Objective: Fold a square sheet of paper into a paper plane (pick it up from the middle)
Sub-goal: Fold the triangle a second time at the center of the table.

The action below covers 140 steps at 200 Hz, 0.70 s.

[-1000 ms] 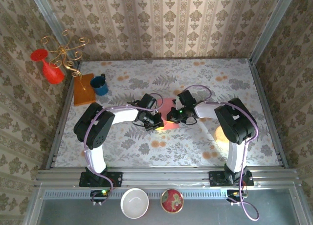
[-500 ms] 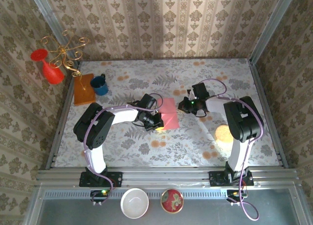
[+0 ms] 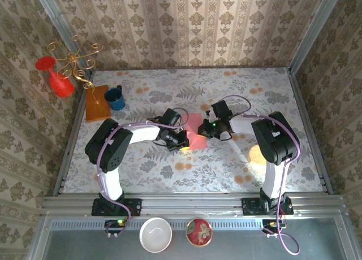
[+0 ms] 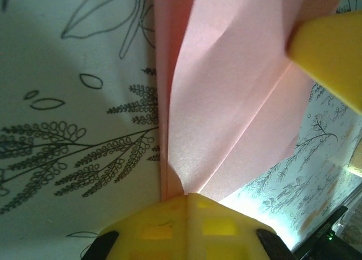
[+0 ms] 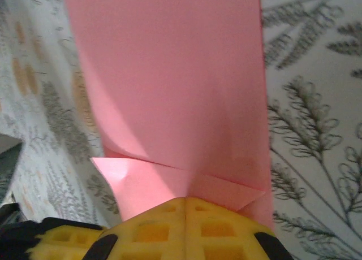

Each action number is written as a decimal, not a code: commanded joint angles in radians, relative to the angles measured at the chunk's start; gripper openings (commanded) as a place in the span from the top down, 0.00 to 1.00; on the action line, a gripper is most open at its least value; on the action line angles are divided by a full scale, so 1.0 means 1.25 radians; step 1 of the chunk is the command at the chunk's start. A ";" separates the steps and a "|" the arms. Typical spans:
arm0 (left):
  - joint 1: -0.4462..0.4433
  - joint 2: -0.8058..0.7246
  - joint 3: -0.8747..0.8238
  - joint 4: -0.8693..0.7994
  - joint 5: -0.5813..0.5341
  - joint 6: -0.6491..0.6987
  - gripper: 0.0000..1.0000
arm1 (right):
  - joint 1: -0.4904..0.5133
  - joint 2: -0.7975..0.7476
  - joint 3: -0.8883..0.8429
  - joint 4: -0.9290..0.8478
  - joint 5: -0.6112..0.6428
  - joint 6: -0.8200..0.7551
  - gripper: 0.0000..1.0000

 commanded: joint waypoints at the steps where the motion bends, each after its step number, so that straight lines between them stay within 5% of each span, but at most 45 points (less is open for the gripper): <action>1: 0.001 0.015 -0.012 -0.097 -0.042 0.040 1.00 | 0.001 0.031 0.028 -0.078 0.034 -0.022 1.00; 80: 0.014 -0.105 -0.032 -0.220 -0.063 0.174 1.00 | -0.007 0.048 0.040 -0.103 0.050 -0.024 1.00; 111: 0.042 -0.183 -0.018 -0.140 -0.059 0.152 0.98 | -0.006 0.000 0.058 -0.088 0.005 -0.010 1.00; 140: 0.048 -0.182 0.004 -0.029 -0.063 0.117 0.92 | -0.006 -0.063 0.053 -0.073 -0.002 0.036 0.86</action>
